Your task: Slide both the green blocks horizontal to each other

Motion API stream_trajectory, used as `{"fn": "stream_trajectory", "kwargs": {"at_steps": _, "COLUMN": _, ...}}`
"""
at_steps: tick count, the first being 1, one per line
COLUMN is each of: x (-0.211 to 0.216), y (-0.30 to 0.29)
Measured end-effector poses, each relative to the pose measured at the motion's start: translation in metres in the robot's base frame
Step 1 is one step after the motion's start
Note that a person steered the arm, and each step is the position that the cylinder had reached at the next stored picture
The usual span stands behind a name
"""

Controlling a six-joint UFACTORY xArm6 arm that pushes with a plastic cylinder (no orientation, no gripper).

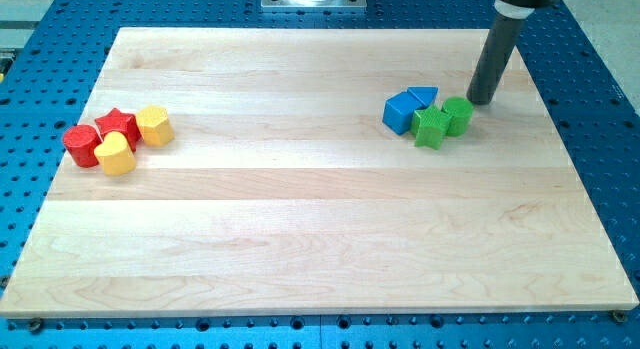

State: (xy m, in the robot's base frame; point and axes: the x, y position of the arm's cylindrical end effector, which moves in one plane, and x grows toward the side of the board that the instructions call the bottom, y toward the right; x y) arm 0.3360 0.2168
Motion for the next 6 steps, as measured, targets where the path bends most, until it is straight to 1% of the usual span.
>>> {"fn": "stream_trajectory", "kwargs": {"at_steps": 1, "x": 0.007, "y": -0.024}}
{"fn": "stream_trajectory", "kwargs": {"at_steps": 3, "x": 0.073, "y": -0.076}}
{"fn": "stream_trajectory", "kwargs": {"at_steps": 4, "x": 0.100, "y": -0.080}}
{"fn": "stream_trajectory", "kwargs": {"at_steps": 5, "x": 0.101, "y": -0.061}}
{"fn": "stream_trajectory", "kwargs": {"at_steps": 6, "x": 0.085, "y": -0.010}}
